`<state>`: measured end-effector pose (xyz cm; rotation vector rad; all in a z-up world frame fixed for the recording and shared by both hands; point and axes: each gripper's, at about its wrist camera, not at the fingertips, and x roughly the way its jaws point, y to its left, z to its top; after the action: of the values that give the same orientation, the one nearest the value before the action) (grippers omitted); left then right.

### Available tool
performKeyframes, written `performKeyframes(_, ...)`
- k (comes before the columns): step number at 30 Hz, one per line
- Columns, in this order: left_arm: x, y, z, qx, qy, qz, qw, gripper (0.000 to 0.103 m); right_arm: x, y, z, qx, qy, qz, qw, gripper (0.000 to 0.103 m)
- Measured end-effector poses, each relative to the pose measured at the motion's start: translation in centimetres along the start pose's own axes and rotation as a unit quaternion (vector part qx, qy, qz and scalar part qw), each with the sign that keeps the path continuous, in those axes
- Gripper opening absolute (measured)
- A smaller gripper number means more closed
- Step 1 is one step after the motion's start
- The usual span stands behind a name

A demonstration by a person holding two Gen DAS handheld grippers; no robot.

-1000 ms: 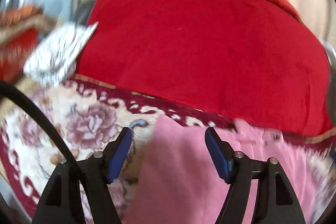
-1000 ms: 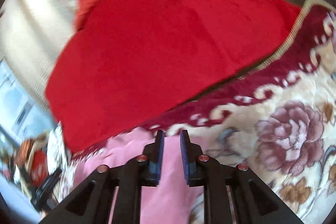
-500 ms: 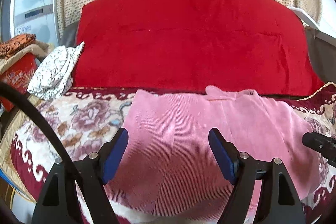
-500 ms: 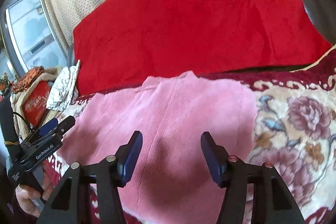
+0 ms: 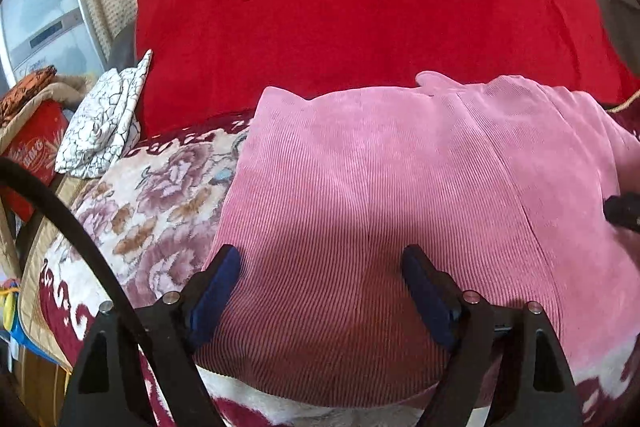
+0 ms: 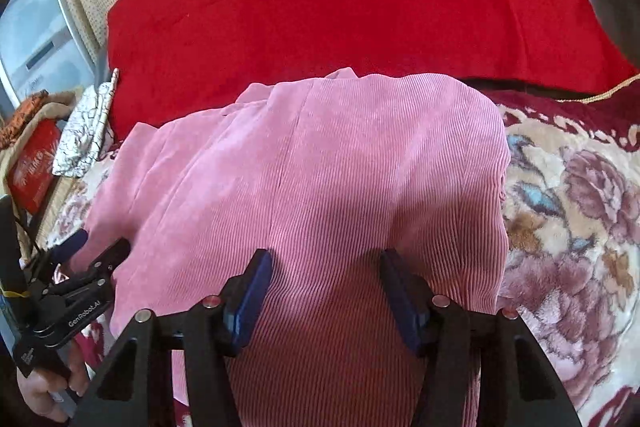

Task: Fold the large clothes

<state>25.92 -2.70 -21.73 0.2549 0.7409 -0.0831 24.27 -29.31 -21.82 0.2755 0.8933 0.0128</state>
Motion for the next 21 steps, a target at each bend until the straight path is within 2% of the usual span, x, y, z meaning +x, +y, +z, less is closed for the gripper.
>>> performKeyframes(11,0.9,0.8,-0.9,-0.013,0.011,-0.007,0.9998,0.097,0.1,0.2,-0.1,-0.014,-0.007,0.001,1.000,0.061)
performKeyframes(16,0.2,3.7,-0.9,-0.066,0.010,-0.012,0.9977,0.097,0.2,-0.6,-0.2,-0.016,-0.009,0.015,1.000,0.060)
performKeyframes(19,-0.7,6.7,-0.7,-0.107,-0.009,0.014,0.9941,0.097,-0.3,-1.6,-0.2,-0.005,-0.011,0.031,0.999,0.055)
performKeyframes(21,-0.3,8.3,-0.6,-0.124,-0.007,0.031,0.9918,0.097,-0.8,-2.5,0.1,0.019,-0.017,0.047,0.999,0.054)
